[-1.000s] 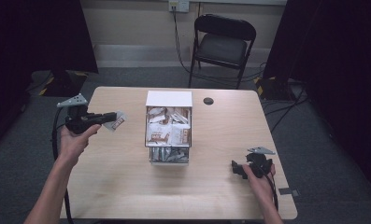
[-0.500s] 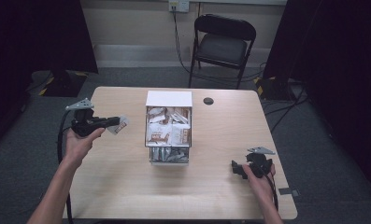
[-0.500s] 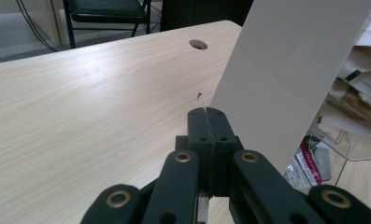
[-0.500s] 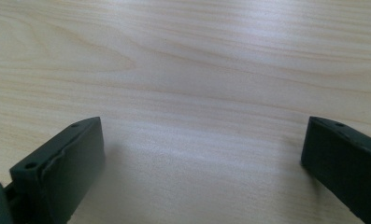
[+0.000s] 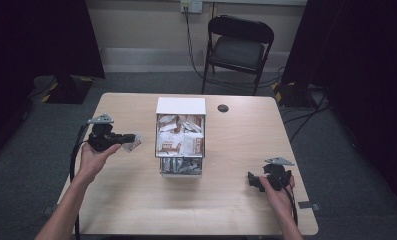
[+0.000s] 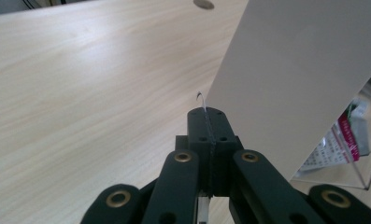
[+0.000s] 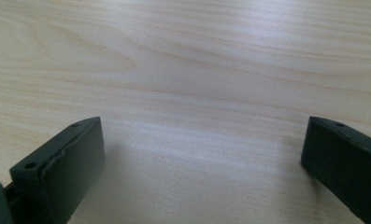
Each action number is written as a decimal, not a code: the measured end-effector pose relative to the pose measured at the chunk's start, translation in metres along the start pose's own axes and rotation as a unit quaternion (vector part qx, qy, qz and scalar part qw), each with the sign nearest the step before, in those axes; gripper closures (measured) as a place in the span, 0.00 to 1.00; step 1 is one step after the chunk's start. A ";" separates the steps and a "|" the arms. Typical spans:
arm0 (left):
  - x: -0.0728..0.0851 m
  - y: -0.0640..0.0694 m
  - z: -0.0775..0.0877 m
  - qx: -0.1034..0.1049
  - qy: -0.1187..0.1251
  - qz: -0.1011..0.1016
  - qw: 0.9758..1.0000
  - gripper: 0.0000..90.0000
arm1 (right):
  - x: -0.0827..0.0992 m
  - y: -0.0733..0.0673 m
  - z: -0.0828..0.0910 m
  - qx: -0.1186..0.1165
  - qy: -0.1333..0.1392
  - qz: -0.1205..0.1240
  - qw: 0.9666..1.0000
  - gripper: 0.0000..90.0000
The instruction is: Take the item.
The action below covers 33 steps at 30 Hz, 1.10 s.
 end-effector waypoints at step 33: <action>0.041 -0.002 -0.051 -0.018 -0.079 -0.001 0.997 0.87 | 0.000 0.000 0.000 -0.001 0.000 0.001 1.000 0.00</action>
Point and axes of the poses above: each handheld gripper's, and its own axes: z roughly backward along the jaws, x roughly out of its underside, y roughly to its right, the point moved 5 cm from there along -z, roughly forward along the jaws, and after that the axes turned 13 degrees about -x, right-handed, at the moved point
